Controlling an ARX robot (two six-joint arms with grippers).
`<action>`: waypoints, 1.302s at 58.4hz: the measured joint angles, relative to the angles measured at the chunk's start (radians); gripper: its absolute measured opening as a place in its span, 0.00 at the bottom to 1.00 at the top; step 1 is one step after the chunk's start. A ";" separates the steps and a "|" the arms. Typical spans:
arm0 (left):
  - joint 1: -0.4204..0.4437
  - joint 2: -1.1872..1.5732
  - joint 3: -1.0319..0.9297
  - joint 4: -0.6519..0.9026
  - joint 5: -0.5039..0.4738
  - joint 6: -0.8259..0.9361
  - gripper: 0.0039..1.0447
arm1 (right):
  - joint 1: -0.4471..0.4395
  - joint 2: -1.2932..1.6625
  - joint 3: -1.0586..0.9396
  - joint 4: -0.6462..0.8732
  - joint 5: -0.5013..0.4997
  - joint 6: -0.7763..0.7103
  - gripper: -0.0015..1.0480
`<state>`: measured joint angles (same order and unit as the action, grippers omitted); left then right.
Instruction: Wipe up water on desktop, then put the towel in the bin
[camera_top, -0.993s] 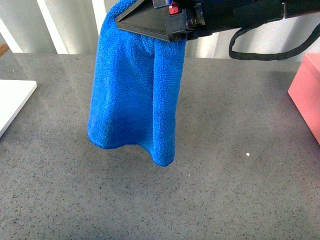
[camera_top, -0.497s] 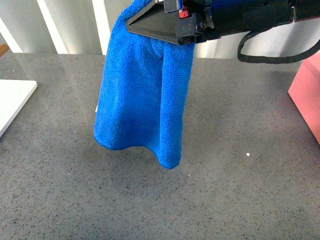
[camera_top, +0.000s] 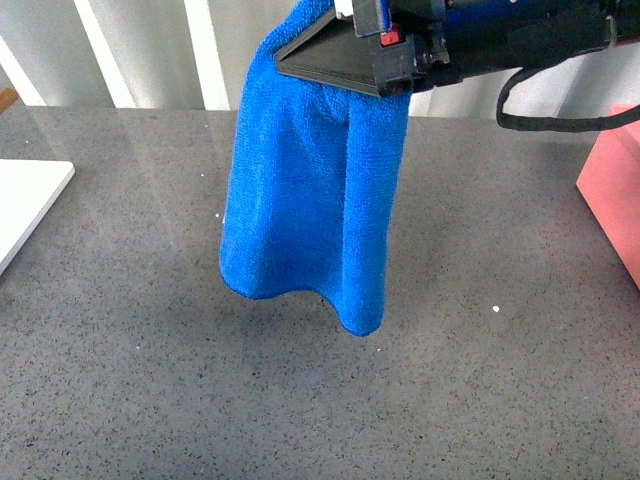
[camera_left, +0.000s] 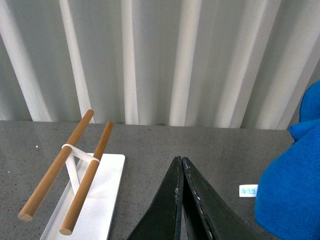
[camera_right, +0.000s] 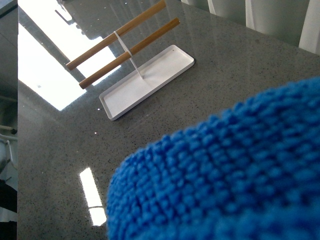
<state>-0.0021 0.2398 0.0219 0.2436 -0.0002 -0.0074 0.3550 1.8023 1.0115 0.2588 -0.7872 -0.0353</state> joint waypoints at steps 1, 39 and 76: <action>0.000 -0.003 0.000 -0.003 0.000 0.000 0.03 | -0.001 -0.002 0.000 -0.001 0.000 -0.001 0.07; 0.000 -0.236 0.000 -0.243 0.000 0.000 0.04 | -0.005 -0.010 -0.008 -0.010 0.036 -0.016 0.07; 0.000 -0.236 0.000 -0.243 0.000 0.001 0.93 | -0.114 0.215 0.080 -0.685 0.529 -0.299 0.07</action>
<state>-0.0021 0.0036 0.0223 0.0006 -0.0002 -0.0067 0.2405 2.0174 1.0920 -0.4263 -0.2584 -0.3340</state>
